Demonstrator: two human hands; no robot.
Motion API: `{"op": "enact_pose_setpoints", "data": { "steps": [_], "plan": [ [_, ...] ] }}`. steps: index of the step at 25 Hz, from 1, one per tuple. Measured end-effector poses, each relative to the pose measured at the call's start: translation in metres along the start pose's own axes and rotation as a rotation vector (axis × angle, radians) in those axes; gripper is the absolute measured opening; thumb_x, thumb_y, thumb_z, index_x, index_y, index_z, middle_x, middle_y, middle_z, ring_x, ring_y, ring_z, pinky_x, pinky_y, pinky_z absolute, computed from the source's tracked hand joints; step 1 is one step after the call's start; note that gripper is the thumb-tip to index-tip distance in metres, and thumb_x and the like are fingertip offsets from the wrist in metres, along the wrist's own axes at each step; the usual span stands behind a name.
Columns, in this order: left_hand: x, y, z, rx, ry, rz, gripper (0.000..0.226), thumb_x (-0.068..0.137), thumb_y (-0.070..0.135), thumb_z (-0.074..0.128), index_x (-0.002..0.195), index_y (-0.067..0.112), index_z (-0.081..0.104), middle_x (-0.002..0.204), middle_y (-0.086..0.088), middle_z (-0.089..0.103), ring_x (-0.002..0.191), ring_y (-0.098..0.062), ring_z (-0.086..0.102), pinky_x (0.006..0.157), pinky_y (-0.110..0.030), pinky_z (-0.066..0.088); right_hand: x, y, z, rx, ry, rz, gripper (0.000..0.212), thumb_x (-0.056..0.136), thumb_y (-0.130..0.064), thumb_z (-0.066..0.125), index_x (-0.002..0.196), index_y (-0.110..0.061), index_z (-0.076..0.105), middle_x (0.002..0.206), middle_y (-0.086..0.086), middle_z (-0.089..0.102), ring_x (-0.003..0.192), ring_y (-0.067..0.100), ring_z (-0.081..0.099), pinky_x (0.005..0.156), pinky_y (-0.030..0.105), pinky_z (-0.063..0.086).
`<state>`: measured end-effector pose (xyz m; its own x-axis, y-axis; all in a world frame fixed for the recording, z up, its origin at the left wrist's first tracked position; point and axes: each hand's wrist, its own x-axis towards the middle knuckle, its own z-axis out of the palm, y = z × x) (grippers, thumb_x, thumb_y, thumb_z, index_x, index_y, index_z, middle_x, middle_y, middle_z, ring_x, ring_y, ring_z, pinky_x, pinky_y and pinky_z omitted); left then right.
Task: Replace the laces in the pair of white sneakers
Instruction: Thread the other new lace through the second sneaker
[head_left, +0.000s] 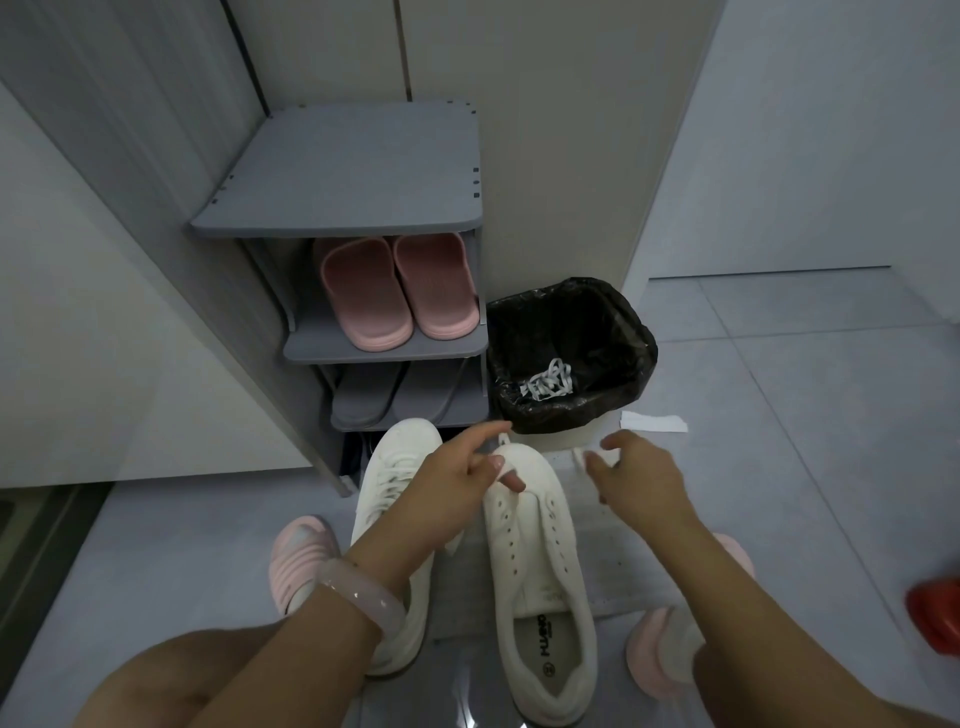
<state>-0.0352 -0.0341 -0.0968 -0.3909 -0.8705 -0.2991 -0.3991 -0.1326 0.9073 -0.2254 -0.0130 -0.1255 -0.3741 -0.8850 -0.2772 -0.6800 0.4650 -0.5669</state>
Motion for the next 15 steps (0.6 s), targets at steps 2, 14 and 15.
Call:
{"op": "enact_pose_setpoints", "data": {
  "steps": [2, 14, 15],
  "plan": [
    [-0.003, 0.002, 0.001, -0.023, -0.037, 0.040, 0.031, 0.096, 0.008, 0.044, 0.106, 0.037, 0.044, 0.079, 0.007, 0.070, 0.038, -0.004, 0.045, 0.044, -0.014, 0.037, -0.014, -0.020, 0.001, 0.209, -0.234, -0.091, 0.033, 0.094, -0.037, 0.048, 0.095, -0.010, 0.066, 0.068, 0.001, 0.065, 0.060, 0.009, 0.057, 0.060, 0.026, 0.046],
    [-0.004, 0.005, 0.003, 0.053, -0.018, 0.098, 0.039, 0.091, 0.001, 0.047, 0.105, 0.037, 0.044, 0.090, 0.012, 0.067, 0.054, -0.010, 0.044, 0.052, -0.017, 0.040, -0.031, -0.038, 0.003, 0.800, -0.413, 0.132, 0.025, 0.095, -0.027, 0.051, 0.080, -0.009, 0.061, 0.057, 0.003, 0.043, 0.040, 0.006, 0.030, 0.040, 0.018, 0.025],
    [-0.004, 0.005, 0.004, 0.026, 0.004, 0.074, 0.033, 0.092, 0.003, 0.047, 0.107, 0.032, 0.046, 0.091, 0.009, 0.066, 0.053, -0.009, 0.047, 0.052, -0.017, 0.042, -0.029, -0.038, 0.001, 0.826, -0.358, 0.089, 0.021, 0.095, -0.020, 0.052, 0.079, -0.010, 0.061, 0.057, 0.002, 0.041, 0.042, 0.007, 0.031, 0.041, 0.018, 0.026]
  ]
}}
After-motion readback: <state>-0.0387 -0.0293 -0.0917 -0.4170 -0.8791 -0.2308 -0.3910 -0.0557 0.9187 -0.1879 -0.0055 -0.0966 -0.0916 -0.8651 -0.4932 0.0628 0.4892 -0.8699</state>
